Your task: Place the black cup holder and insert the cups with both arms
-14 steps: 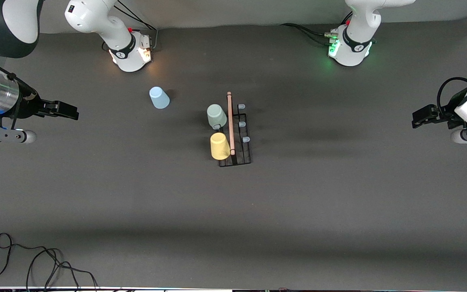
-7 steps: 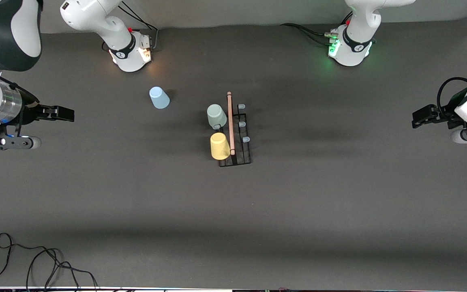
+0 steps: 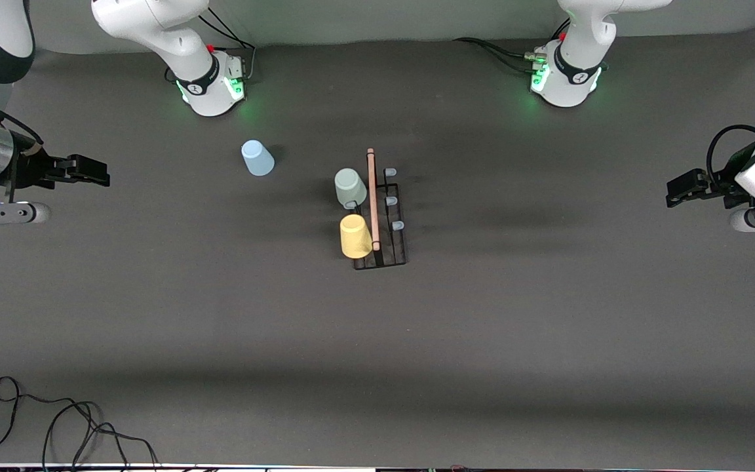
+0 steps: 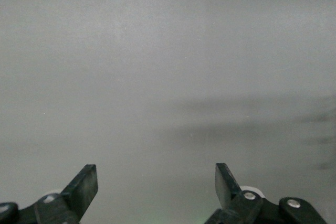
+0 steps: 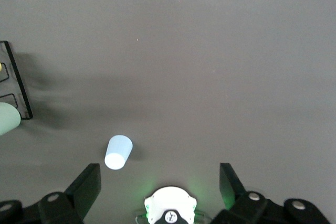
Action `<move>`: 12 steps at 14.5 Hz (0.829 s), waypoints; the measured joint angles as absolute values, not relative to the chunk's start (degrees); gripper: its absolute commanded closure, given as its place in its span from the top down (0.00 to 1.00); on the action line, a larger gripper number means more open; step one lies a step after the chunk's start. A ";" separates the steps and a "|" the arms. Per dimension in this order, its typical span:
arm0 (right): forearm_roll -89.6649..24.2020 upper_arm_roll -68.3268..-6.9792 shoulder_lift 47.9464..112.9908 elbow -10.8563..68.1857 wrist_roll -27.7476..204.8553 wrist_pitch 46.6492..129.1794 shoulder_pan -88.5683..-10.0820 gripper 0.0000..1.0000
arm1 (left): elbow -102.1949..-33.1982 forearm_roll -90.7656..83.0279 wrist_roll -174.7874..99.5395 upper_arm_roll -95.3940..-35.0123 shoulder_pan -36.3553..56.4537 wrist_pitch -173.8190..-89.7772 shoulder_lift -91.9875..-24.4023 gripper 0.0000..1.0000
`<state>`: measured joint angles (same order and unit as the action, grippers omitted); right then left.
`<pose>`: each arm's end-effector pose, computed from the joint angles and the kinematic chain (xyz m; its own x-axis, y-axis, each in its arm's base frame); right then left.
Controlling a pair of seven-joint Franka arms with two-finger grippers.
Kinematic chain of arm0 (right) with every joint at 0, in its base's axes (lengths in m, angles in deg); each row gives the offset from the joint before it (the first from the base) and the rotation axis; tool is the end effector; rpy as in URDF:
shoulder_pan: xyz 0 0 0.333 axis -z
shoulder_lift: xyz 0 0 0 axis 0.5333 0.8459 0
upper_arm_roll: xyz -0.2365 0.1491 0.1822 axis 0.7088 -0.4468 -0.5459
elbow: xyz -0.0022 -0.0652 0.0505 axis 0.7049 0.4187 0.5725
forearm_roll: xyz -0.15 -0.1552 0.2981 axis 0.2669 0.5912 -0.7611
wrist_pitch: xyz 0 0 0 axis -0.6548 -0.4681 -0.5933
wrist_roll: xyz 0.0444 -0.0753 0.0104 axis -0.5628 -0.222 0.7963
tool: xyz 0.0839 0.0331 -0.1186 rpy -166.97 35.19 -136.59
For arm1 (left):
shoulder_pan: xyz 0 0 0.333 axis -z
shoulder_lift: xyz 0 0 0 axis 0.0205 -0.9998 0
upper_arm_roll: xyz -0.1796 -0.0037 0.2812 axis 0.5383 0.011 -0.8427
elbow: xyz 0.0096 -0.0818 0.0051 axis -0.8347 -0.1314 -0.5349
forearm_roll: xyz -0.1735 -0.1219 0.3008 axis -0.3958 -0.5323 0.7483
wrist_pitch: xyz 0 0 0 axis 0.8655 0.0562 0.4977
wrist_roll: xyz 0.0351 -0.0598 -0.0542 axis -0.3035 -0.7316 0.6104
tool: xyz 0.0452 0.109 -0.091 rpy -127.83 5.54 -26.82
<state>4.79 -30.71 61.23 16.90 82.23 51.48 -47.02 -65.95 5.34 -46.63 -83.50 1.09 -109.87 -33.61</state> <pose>0.5209 0.0243 0.5704 0.9771 0.0136 -0.2121 0.0206 -0.9993 0.0311 0.5334 0.0019 0.5371 0.9968 -0.0425 -0.0673 -0.0426 -0.9991 -0.0007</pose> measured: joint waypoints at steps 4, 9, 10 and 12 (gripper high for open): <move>4.89 -36.83 56.28 24.15 82.25 58.18 -40.08 1.00 | -65.95 5.34 -46.63 -83.52 1.07 -109.89 -33.61 1.00; 4.95 -38.94 55.21 25.06 82.25 59.88 -38.79 1.00 | -65.95 5.34 -46.63 -83.53 1.07 -109.89 -33.61 1.00; 4.96 -38.94 55.29 25.05 82.25 60.06 -38.79 1.00 | -65.95 5.34 -46.63 -83.53 1.07 -109.89 -33.61 1.00; 4.96 -38.94 55.47 25.05 82.25 60.11 -38.79 1.00 | -65.95 5.34 -46.63 -83.53 1.06 -109.89 -33.61 1.00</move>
